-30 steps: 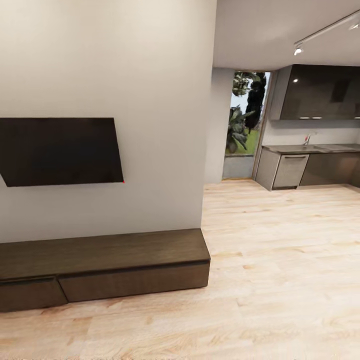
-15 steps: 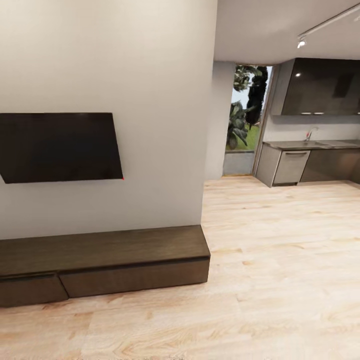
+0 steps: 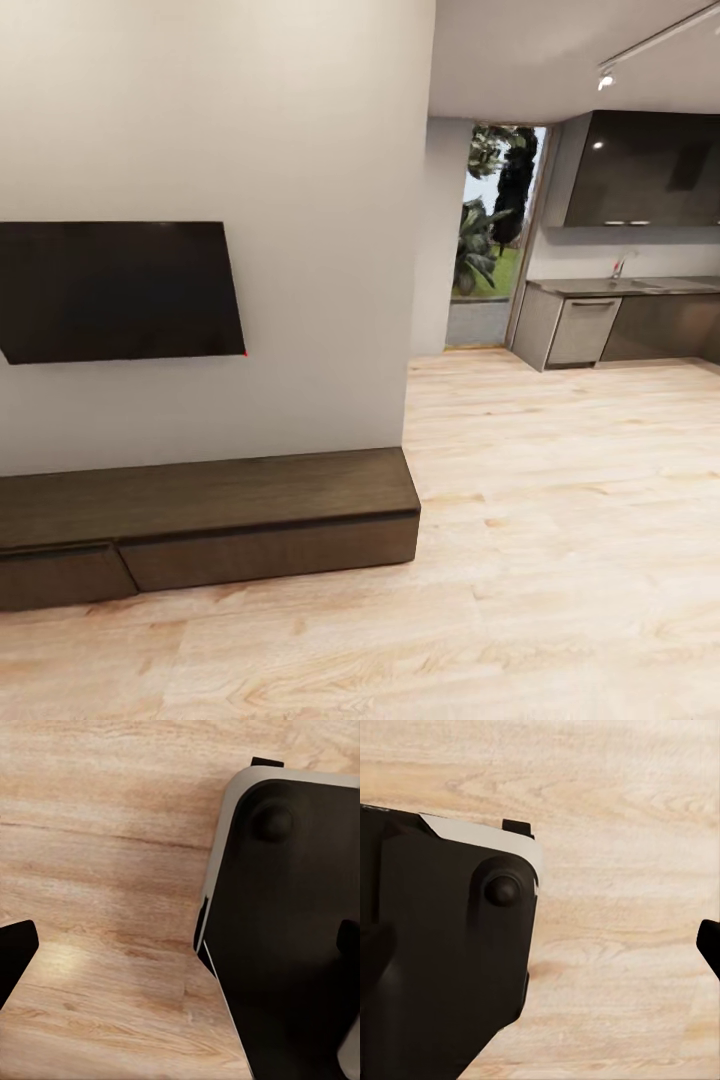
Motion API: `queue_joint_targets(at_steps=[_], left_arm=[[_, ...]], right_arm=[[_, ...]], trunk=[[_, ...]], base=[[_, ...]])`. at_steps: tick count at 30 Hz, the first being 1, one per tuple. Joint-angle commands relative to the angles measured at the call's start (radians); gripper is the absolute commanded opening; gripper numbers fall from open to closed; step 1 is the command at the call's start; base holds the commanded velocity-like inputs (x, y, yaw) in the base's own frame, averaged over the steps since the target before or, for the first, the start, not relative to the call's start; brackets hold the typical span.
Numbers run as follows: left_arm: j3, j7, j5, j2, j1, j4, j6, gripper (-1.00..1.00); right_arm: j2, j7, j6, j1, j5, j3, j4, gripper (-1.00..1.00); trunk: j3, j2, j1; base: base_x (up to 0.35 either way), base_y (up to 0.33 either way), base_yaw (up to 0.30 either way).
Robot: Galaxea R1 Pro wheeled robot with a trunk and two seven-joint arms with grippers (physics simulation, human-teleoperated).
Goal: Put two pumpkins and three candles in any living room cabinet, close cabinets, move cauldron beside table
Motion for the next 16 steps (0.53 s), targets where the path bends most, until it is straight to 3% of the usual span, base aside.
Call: queue_joint_targets(at_steps=[1,16], left_arm=[[-0.009,0.003,0.006,0.001,-0.001,-0.001,-0.001,1.0],[-0.014,0.002,0.004,0.0,-0.001,-0.001,-0.001,1.0]], right_arm=[[0.001,-0.002,-0.004,-0.001,-0.005,0.008,-0.001,1.0],[0.006,-0.002,-0.046,-0.001,-0.006,0.008,-0.005,1.0]], trunk=[[-0.002,-0.002,0.0],[-0.002,-0.002,0.0]], base=[[0.0,0.0,0.0],[0.0,0.0,0.0]])
